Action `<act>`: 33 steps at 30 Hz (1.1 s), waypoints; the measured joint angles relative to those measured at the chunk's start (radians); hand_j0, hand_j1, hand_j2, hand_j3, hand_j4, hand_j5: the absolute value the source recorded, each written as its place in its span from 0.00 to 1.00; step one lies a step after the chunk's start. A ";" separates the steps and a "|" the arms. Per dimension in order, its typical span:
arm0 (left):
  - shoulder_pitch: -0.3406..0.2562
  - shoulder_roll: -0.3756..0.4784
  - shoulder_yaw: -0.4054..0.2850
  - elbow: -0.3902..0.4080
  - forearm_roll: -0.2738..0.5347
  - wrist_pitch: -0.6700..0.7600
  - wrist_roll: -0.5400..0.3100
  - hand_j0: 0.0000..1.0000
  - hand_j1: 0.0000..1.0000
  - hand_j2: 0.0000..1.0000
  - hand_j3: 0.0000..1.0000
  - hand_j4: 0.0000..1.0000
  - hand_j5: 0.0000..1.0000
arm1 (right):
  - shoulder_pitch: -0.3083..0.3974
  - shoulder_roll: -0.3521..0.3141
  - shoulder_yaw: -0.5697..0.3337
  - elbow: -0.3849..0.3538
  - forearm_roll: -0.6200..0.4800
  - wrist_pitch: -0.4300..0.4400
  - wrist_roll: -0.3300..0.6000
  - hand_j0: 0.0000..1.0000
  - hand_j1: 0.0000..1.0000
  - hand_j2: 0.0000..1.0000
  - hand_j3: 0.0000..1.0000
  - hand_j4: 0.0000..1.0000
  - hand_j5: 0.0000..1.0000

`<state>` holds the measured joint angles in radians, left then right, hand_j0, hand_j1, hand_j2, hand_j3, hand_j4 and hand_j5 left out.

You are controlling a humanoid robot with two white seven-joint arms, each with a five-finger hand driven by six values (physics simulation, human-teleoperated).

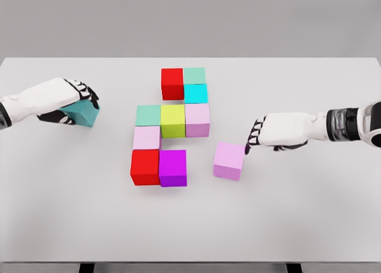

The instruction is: Assemble the squares on the desktop into the number 2

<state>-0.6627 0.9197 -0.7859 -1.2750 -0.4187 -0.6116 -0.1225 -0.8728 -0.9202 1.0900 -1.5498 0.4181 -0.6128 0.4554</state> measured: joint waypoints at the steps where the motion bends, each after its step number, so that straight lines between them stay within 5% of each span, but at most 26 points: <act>1: -0.002 -0.003 0.000 0.004 0.000 0.000 0.000 0.57 0.57 0.57 0.57 0.57 0.57 | -0.002 0.001 0.000 0.004 0.000 0.000 -0.006 0.73 0.73 0.73 0.73 0.73 0.73; 33: -0.161 -0.202 -0.031 0.246 0.000 0.000 -0.080 0.58 0.58 0.58 0.58 0.58 0.58 | 0.021 0.010 0.042 0.053 -0.004 0.000 -0.060 0.72 0.72 0.72 0.72 0.72 0.72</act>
<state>-0.8237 0.7180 -0.8165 -1.0289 -0.4190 -0.6120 -0.2027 -0.8514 -0.9098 1.1323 -1.4967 0.4136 -0.6126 0.3955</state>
